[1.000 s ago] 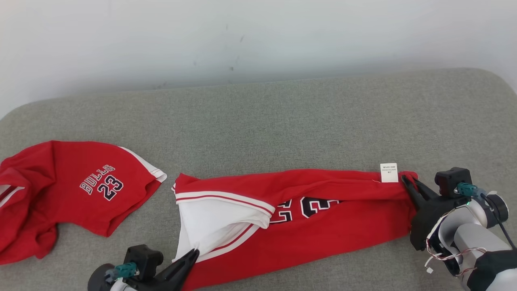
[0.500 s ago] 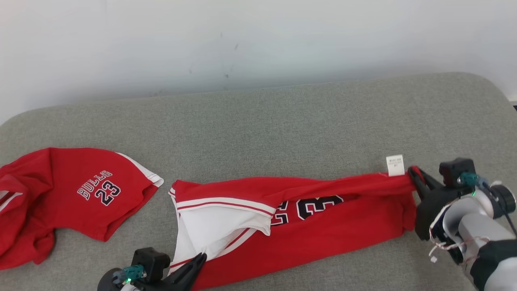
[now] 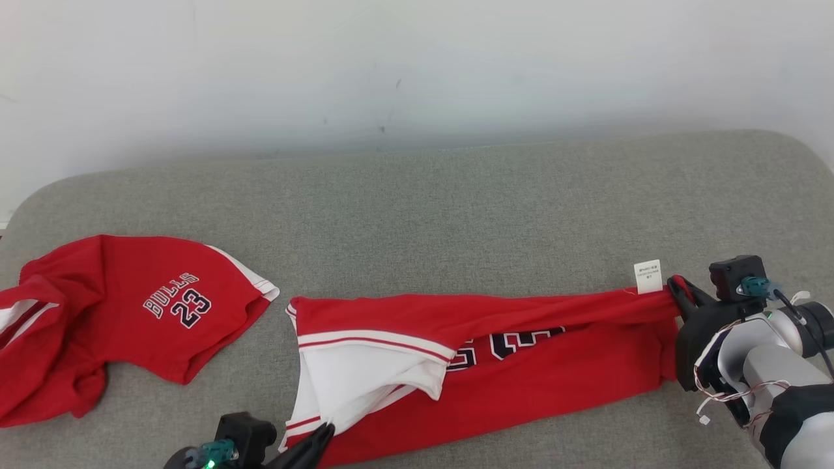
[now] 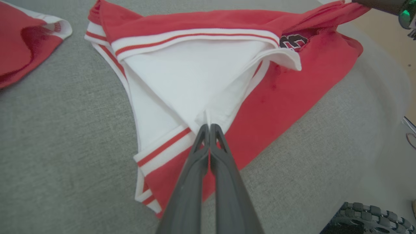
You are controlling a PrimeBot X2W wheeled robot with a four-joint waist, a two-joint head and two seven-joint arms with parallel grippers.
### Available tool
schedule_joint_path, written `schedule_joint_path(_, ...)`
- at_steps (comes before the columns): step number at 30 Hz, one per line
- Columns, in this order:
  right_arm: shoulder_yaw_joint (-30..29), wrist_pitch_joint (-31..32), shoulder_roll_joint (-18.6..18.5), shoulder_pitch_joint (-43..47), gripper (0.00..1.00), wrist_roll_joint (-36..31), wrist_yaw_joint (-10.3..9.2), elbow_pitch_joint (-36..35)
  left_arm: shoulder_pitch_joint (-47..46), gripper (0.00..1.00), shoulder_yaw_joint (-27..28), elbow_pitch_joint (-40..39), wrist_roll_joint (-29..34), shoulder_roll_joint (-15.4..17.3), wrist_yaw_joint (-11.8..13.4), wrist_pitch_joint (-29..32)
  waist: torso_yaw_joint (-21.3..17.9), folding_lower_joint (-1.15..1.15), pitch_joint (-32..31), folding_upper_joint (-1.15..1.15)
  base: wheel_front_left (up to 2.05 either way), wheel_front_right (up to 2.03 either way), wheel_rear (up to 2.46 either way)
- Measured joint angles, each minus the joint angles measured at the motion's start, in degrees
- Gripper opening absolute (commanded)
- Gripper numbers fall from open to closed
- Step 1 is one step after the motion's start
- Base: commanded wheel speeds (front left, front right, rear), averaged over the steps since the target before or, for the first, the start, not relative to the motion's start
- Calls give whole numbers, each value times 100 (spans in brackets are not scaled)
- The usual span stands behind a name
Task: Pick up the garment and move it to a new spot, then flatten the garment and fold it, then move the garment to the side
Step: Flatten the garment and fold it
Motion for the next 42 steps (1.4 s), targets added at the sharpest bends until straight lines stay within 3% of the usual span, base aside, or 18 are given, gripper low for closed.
schedule_joint_path(22, 98, 91, 133, -126, 0, -5, 60, 293, 144, 0, 170, 123, -58, -189, -52, 0, -45, 0, 3, -1, 0, 0, 0)
schedule_joint_path(23, 97, 94, 134, -122, 7, -4, 71, 325, 144, 0, 171, 141, -57, -204, -53, 0, -31, 0, 7, -1, 0, 0, 0)
schedule_joint_path(24, 101, 98, 135, -119, 42, -3, 77, 354, 143, 0, 171, 169, -58, -218, -56, 0, -15, 0, 11, 0, 0, 0, 0)
schedule_joint_path(26, 105, 97, 140, -119, 48, -3, 100, 367, 143, 0, 176, 214, -57, -229, -56, 0, 12, 0, 7, 0, 0, 0, 0)
schedule_joint_path(27, 107, 97, 151, -119, 91, -2, 100, 368, 144, 15, 178, 233, -58, -225, -55, 0, 22, 0, 3, 0, 0, 0, 0)
schedule_joint_path(28, 89, 92, 160, -116, 100, 19, 100, 374, 144, 40, 178, 261, -58, -227, -56, 0, 29, 0, -3, 0, 0, 0, 0)
schedule_joint_path(29, 60, 92, 168, -109, 100, 63, 100, 380, 146, 100, 186, 279, -58, -227, -53, 0, 36, 0, -12, 0, 0, 0, 0)
schedule_joint_path(34, -156, -15, 145, 91, 100, 294, 109, 399, 159, 100, 292, 323, -58, -243, -23, 0, 62, 0, -99, 0, 0, 0, 0)
schedule_joint_path(42, -433, -210, 33, 653, 100, 653, 152, 180, 549, 100, 649, -15, -58, -69, 266, 0, 76, 0, -279, 0, 0, 0, 0)
